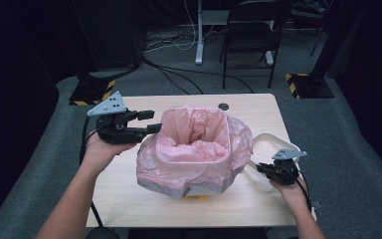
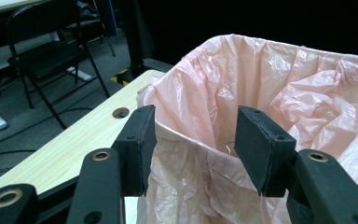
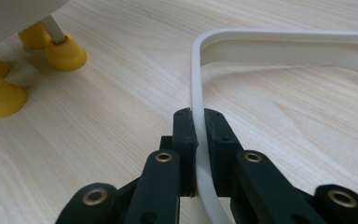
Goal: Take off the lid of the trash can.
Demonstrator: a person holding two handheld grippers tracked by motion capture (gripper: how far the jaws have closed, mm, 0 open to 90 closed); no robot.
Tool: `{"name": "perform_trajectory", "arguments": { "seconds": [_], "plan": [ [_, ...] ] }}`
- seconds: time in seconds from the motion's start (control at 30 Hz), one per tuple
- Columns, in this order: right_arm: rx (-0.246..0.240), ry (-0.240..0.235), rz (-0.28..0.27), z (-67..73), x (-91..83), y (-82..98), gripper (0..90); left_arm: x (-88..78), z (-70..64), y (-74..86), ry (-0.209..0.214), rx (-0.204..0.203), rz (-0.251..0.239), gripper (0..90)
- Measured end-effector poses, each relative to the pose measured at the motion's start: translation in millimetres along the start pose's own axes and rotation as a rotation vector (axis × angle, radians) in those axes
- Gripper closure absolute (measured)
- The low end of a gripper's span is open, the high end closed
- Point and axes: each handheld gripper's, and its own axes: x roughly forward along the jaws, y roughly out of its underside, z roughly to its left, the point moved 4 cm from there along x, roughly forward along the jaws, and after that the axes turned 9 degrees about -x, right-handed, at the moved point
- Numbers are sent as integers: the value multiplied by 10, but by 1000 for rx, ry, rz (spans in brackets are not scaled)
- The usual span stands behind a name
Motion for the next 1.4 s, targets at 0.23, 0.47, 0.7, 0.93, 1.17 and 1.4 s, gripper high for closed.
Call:
{"name": "perform_trajectory", "arguments": {
  "seconds": [0.23, 0.47, 0.7, 0.93, 1.17, 1.4],
  "plan": [
    [-3, 11, 22, -27, 32, 59, 838, 11, 1, -2, -2, 0, 2, 480],
    [8, 19, 46, -69, 50, 121, 838, 19, -1, 2, -1, -1, 3, 478],
    [8, 26, 72, -74, 70, 147, 828, 9, 10, 8, -3, -4, 0, 477],
    [-13, 56, 81, -44, 72, 125, 727, 18, 11, 9, -5, -3, 3, 473],
    [-6, 57, 67, -31, 54, 112, 703, 20, 11, 9, -6, -4, 2, 470],
    [-9, 55, 54, -15, 45, 88, 670, 23, 21, 10, -8, -6, 4, 469]
  ]
}}
